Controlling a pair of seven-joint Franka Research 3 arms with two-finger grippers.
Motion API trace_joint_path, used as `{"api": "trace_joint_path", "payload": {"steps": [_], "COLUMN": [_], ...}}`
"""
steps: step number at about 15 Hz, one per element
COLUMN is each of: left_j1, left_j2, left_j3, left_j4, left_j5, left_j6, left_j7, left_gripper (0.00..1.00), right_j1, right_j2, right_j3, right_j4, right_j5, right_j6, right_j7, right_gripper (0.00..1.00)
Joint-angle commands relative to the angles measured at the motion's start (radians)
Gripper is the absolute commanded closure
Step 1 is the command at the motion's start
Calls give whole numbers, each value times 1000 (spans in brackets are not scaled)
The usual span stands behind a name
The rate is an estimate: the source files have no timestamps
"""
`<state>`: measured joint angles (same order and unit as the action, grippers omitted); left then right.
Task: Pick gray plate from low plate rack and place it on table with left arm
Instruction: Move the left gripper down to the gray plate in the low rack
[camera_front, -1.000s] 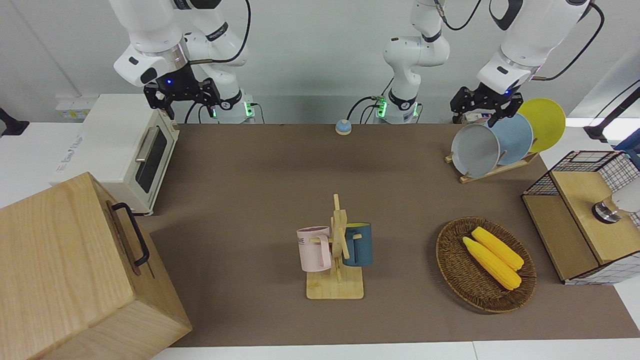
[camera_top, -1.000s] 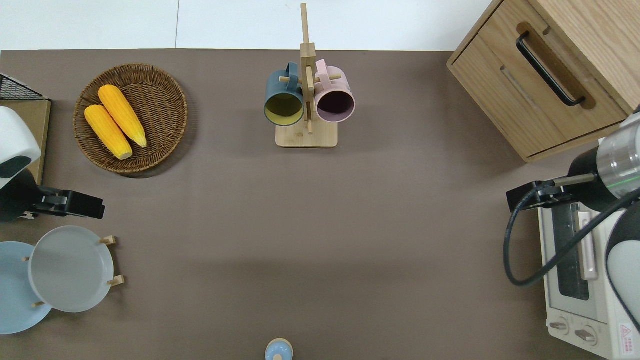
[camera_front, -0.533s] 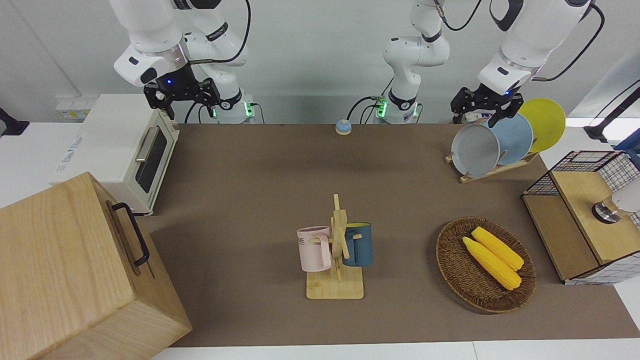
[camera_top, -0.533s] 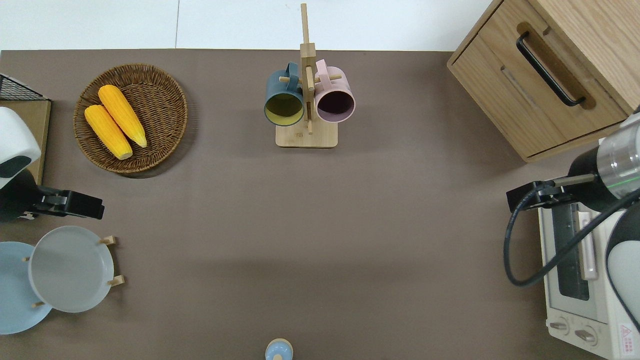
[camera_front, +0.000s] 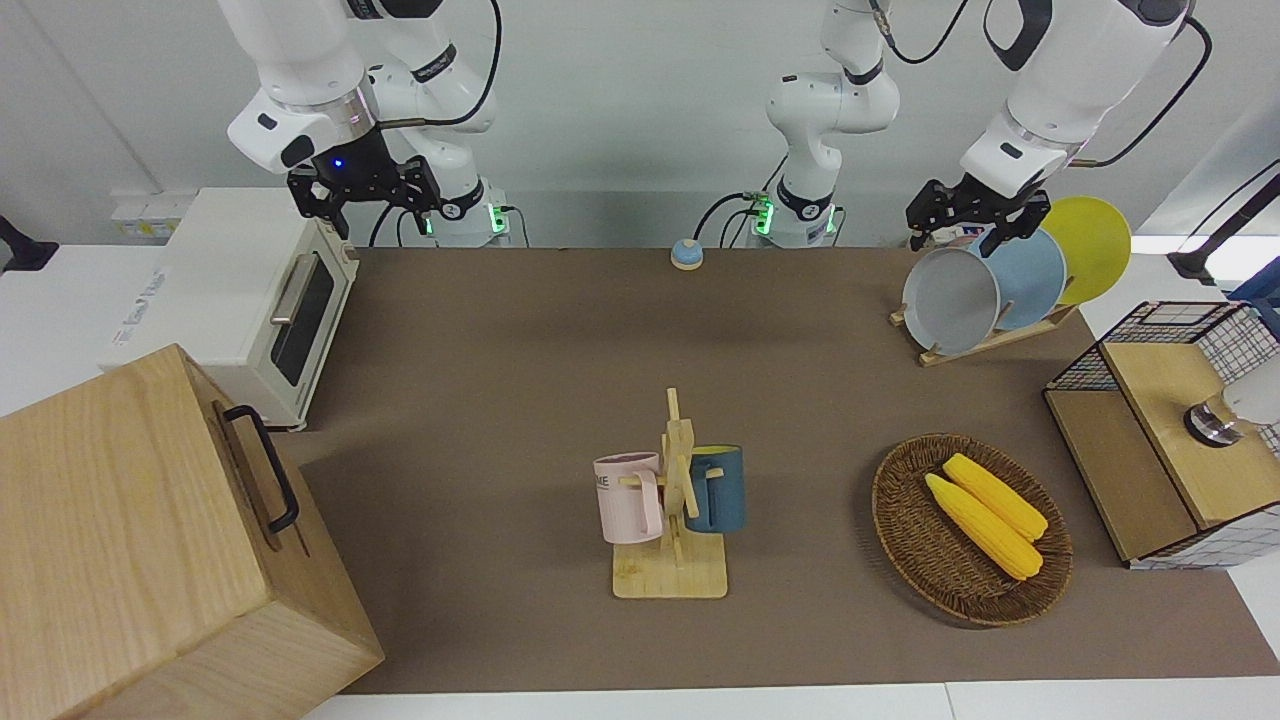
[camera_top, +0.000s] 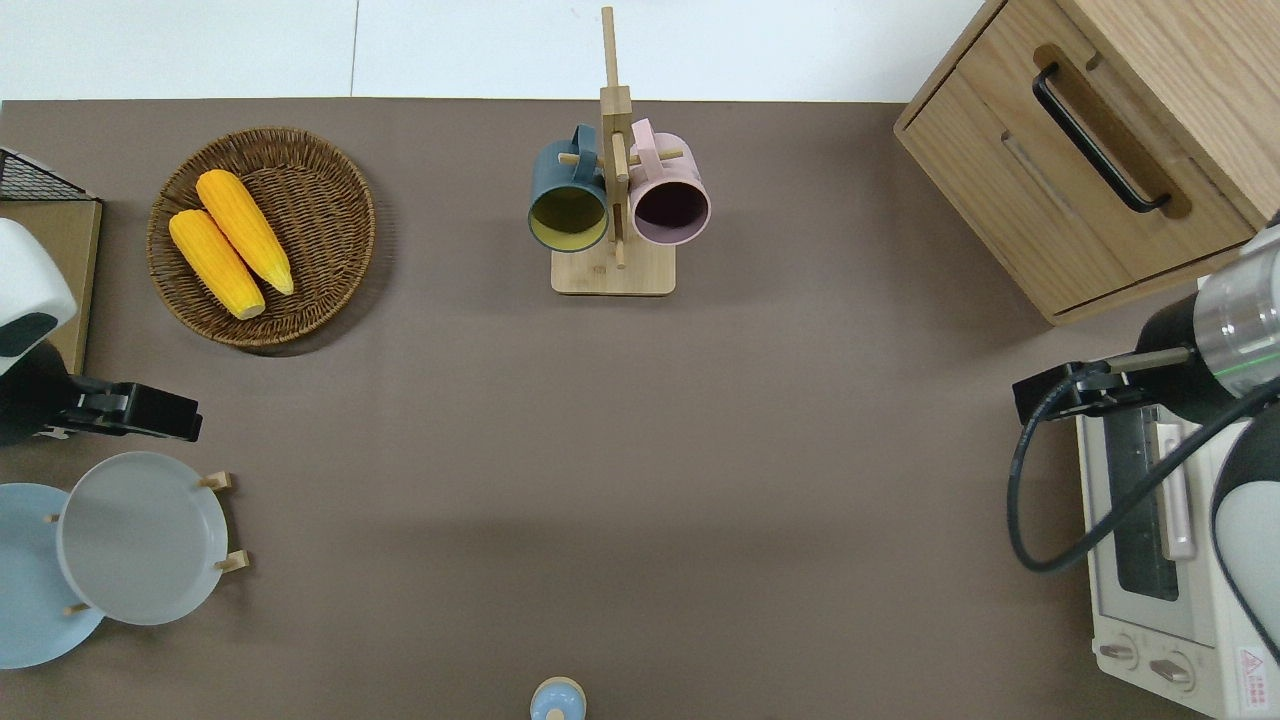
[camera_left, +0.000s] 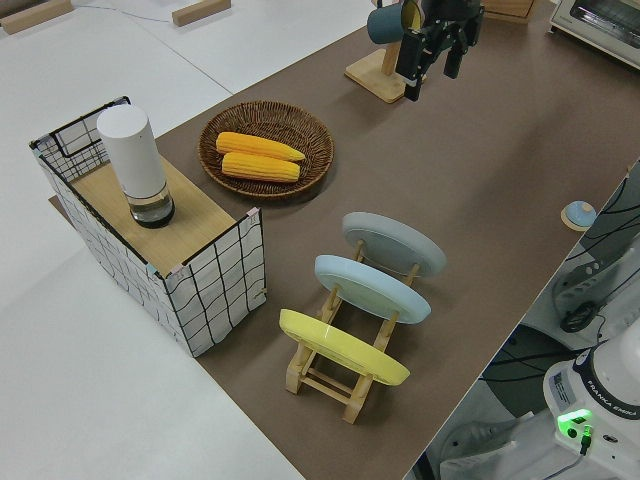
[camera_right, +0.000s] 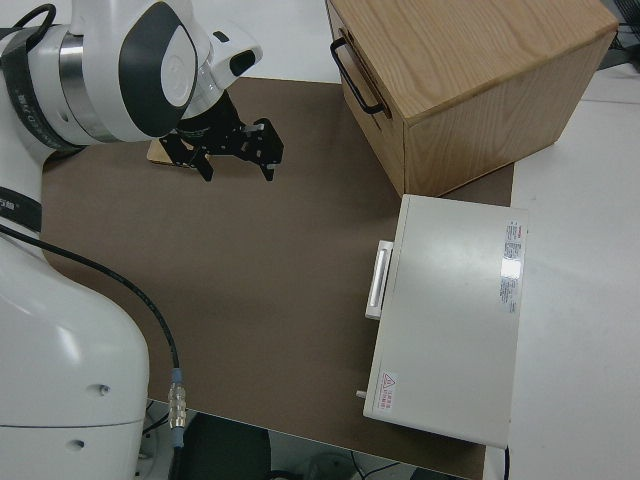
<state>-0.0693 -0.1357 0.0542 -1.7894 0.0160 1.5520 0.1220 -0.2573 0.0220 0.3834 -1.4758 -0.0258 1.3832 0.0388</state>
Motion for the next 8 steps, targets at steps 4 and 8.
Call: {"api": "trace_joint_path", "payload": {"steps": [4, 8], "left_j1": [17, 39], "left_j2": [-191, -191], "left_j3": [15, 15], "left_j4": [-271, -300], "left_j5": [21, 77], "left_j6": [137, 181], "left_j7": [2, 10], "left_gripper": [7, 7], "right_j1": [-25, -25], "right_j2": [-2, -2], "right_j3": [22, 22], "right_j4": [8, 6], "right_j5": [-6, -6], "right_j6": [-12, -13], "right_j7": [12, 12], "right_gripper": [17, 17]}}
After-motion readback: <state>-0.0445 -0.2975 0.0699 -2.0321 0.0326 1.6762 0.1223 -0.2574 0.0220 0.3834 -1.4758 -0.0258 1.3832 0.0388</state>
